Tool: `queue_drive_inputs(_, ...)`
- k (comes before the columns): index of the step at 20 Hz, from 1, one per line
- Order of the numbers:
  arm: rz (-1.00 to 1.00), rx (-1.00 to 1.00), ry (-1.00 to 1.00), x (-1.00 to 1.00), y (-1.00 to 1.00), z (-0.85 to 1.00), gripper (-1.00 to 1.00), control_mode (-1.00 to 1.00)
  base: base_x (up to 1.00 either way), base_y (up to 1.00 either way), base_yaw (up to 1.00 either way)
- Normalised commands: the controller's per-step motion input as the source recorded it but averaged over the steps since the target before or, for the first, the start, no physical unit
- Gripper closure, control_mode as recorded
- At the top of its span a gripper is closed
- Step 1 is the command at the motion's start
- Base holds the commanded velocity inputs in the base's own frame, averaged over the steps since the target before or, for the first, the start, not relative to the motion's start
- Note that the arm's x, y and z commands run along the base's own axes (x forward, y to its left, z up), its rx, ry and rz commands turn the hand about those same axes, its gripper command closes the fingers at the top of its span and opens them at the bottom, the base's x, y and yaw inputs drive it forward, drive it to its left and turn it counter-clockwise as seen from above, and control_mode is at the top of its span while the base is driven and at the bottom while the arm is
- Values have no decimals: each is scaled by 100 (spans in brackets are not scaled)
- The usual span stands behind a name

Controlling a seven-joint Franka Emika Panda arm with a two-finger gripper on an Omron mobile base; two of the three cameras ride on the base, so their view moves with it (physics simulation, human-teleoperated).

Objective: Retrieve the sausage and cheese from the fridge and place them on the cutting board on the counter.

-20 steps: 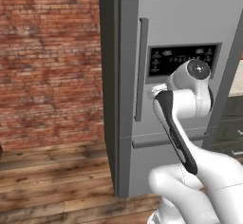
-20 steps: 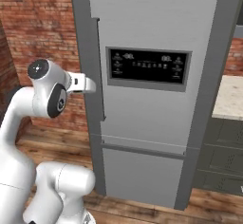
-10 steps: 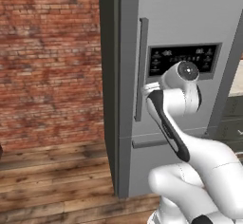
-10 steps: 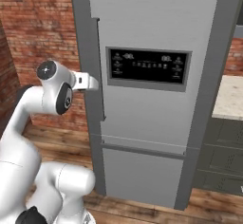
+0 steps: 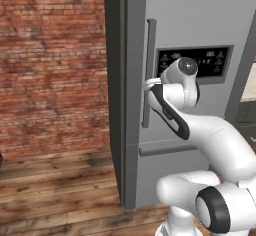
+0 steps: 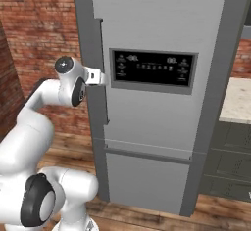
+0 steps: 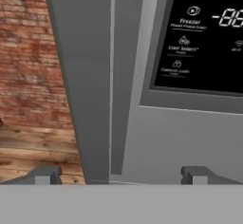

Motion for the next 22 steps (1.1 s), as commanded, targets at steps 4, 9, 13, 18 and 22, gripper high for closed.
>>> queue_drive_inputs(4,0,0,0,54,0,-7,-100,-100,0,0,0)
queue_drive_inputs(9,-1,1,0,59,1,-13,-100,-100,0,0,0)
queue_drive_inputs(13,0,1,0,69,1,-14,-100,-100,0,0,0)
queue_drive_inputs(18,0,0,0,68,4,-17,-100,-100,0,0,0)
queue_drive_inputs(22,0,0,0,59,6,-20,-100,-100,0,0,0)
